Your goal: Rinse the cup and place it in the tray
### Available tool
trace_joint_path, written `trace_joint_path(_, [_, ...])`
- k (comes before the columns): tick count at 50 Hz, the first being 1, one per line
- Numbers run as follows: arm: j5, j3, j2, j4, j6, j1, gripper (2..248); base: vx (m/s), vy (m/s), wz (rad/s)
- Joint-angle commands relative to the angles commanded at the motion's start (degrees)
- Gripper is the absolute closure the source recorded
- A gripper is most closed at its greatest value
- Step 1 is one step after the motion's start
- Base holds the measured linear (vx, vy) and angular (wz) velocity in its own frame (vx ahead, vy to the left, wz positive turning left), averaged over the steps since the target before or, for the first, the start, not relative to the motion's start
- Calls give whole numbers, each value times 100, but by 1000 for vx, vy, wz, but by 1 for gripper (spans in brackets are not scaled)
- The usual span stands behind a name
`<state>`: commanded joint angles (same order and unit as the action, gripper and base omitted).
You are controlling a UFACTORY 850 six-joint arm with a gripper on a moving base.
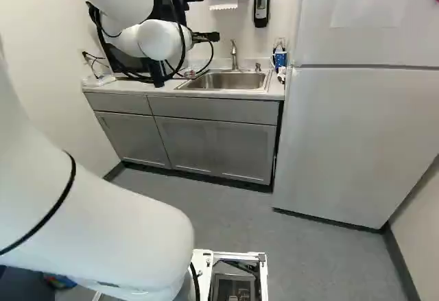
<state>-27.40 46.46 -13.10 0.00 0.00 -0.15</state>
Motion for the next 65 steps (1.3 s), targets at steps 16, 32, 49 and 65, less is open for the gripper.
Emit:
trace_joint_path(16, [125,142,-26,0,0,0,3,0,0,0])
trace_joint_path(32, [125,142,-26,0,0,0,3,0,0,0])
trace_joint_path(49, [125,142,-26,0,0,0,3,0,0,0])
trace_joint_path(65, [125,142,-26,0,0,0,3,0,0,0])
